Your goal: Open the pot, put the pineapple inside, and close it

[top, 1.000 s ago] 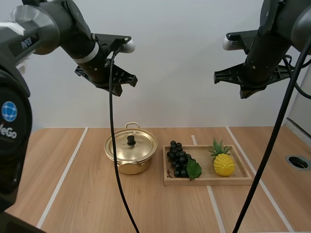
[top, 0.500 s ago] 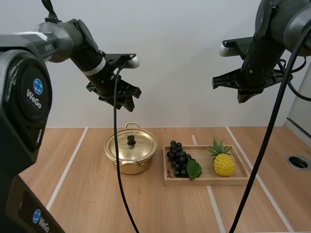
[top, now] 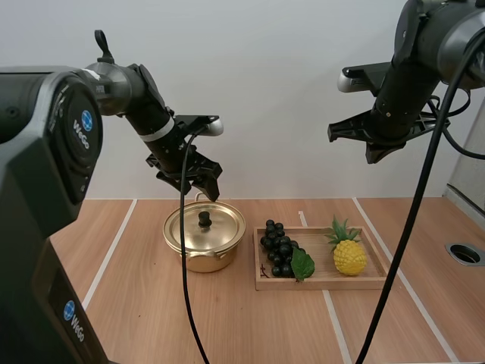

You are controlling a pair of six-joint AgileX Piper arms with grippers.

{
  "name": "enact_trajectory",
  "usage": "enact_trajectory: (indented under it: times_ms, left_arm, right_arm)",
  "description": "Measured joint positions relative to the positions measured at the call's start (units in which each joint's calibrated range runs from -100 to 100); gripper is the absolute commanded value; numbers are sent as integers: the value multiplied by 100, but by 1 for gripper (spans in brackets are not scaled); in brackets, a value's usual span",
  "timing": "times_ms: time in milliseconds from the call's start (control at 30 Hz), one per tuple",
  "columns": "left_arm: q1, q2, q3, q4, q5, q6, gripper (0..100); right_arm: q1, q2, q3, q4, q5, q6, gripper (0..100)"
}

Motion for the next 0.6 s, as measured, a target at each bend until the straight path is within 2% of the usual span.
enact_trajectory:
  times_ms: [233,367,600]
  left_arm:
    - [-311,287,0,786,11,-253,100]
    - [-325,370,0,1090,11,-386,100]
    - [-333,525,0,1132,0,-397,100]
  right_arm:
    - [0,0,0,12,0,-34,0]
    - [0,0,0,12,0,-46,0]
    - [0,0,0,22,0,-64,0]
